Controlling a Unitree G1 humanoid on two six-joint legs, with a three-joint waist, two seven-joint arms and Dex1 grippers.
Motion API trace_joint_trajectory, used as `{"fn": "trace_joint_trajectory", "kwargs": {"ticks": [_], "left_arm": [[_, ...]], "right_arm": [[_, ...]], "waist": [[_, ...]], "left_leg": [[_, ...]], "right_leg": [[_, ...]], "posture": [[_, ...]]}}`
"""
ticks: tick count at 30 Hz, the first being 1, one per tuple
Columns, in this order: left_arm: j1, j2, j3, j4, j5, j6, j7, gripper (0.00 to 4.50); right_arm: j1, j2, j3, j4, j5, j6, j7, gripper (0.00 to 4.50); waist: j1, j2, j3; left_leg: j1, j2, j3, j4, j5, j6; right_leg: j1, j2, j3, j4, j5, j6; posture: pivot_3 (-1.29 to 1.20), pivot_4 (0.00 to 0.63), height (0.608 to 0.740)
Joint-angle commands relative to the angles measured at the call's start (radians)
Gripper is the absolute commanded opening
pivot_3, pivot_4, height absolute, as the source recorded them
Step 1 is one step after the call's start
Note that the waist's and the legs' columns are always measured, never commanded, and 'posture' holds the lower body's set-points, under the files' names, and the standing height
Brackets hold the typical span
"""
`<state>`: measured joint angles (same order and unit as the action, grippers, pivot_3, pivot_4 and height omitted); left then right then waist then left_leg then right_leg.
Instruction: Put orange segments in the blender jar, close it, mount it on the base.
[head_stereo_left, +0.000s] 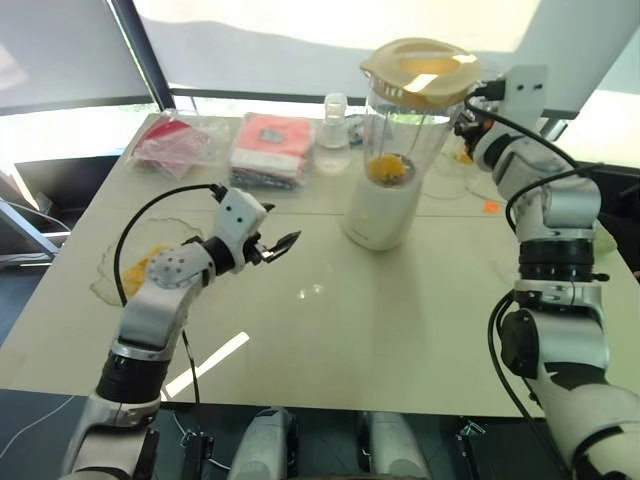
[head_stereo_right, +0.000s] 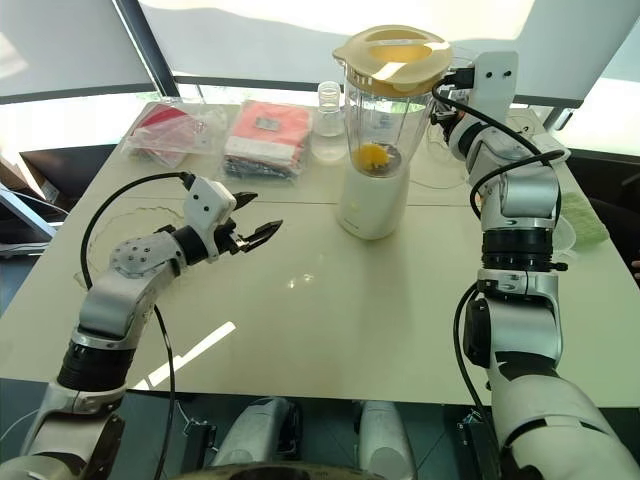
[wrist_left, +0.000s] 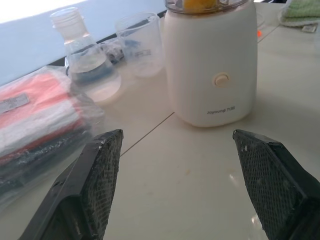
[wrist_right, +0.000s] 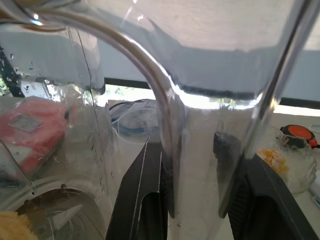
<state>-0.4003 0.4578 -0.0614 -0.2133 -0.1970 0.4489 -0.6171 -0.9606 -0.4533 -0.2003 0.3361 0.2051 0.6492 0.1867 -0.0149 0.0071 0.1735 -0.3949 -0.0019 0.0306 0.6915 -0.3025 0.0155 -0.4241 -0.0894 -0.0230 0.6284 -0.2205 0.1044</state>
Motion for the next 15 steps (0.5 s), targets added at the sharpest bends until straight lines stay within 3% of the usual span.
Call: {"fn": "trace_joint_trajectory", "kwargs": {"ticks": [1,15], "left_arm": [[-0.027,-0.002,0.004,-0.009,0.005,-0.026,0.006,3.66],[-0.026,-0.013,0.001,-0.004,0.014,-0.031,0.015,3.66]], "right_arm": [[0.053,0.006,0.028,0.026,-0.004,0.018,0.042,0.88],[0.044,0.013,0.044,0.063,-0.028,0.014,0.024,0.88]], "waist": [[0.000,0.000,0.000],[-0.001,-0.002,-0.001]], "left_leg": [[0.000,0.000,0.000,0.000,0.000,0.000],[0.002,0.000,0.000,-0.001,0.000,0.000]], "right_leg": [[0.000,0.000,0.000,0.000,0.000,0.000],[0.002,0.000,0.000,0.000,-0.002,-0.003]], "posture": [[0.00,0.150,0.740],[0.00,0.150,0.740]]}}
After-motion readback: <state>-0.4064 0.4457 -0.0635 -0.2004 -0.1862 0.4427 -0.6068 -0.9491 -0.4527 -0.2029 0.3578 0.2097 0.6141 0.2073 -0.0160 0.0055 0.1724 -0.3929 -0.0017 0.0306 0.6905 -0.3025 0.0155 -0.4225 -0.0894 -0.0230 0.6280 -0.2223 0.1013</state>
